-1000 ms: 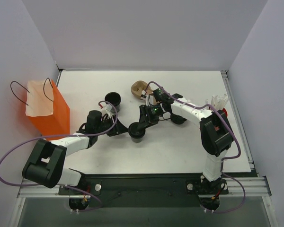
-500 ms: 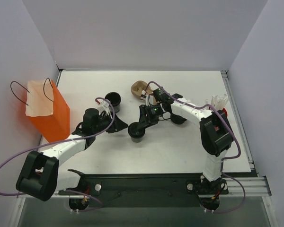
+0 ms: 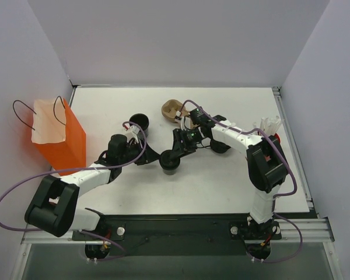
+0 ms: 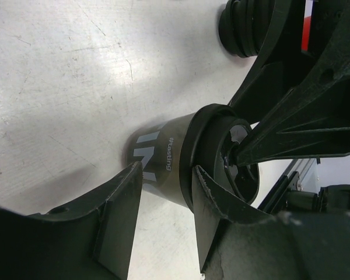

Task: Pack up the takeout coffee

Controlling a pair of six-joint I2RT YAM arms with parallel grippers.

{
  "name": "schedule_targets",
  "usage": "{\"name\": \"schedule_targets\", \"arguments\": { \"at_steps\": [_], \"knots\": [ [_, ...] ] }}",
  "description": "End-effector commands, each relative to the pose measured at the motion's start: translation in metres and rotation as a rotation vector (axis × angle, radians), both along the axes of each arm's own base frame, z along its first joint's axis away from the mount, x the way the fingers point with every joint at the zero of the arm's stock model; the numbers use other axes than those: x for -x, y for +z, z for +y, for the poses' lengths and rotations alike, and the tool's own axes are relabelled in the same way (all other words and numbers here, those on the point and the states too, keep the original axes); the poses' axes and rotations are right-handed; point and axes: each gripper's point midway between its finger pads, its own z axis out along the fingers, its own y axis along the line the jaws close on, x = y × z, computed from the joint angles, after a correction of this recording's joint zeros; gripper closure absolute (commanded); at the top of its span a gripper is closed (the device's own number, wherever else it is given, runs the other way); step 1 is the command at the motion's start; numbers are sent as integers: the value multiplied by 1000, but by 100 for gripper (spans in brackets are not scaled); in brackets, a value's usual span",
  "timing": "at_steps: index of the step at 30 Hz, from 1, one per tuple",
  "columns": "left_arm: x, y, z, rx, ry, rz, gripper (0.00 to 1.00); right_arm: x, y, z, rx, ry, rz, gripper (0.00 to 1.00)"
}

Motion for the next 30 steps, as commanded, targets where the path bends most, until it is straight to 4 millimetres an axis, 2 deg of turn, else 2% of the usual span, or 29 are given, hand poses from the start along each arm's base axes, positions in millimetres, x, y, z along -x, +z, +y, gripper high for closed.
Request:
{"name": "schedule_targets", "arguments": {
  "at_steps": [1,2,4,12,15,16,19,21,22,23,24,25,27,30],
  "knots": [
    [13,-33,0,-87,25,64,53,7,-21,-3,40,-14,25,72],
    [15,-38,1,-98,35,79,54,13,-31,-8,54,-23,52,72],
    [23,-50,3,-116,49,117,54,12,-41,-11,53,-44,59,73],
    [38,-101,31,-296,179,237,56,25,-84,-28,86,-159,121,75],
    [44,-113,38,-334,200,259,56,22,-86,-29,80,-215,85,76],
    [44,-111,36,-321,195,256,56,29,-88,-31,85,-242,104,76],
    [23,-82,19,-267,163,188,56,25,-80,-34,82,-317,67,75],
    [5,-50,9,-248,146,134,55,20,-70,-33,63,-360,30,76],
    [3,-45,11,-266,147,145,54,22,-68,-34,59,-377,24,76],
    [-13,-22,9,-257,150,90,53,20,-67,-33,52,-404,24,76],
    [-20,-11,11,-258,160,67,52,18,-66,-34,55,-419,17,77],
    [-20,-11,23,-287,181,99,50,17,-65,-34,52,-433,10,77],
    [-30,14,28,-284,189,44,49,18,-68,-36,57,-465,15,78],
    [-26,32,37,-297,195,11,48,21,-66,-32,38,-482,26,78]
  ]
}}
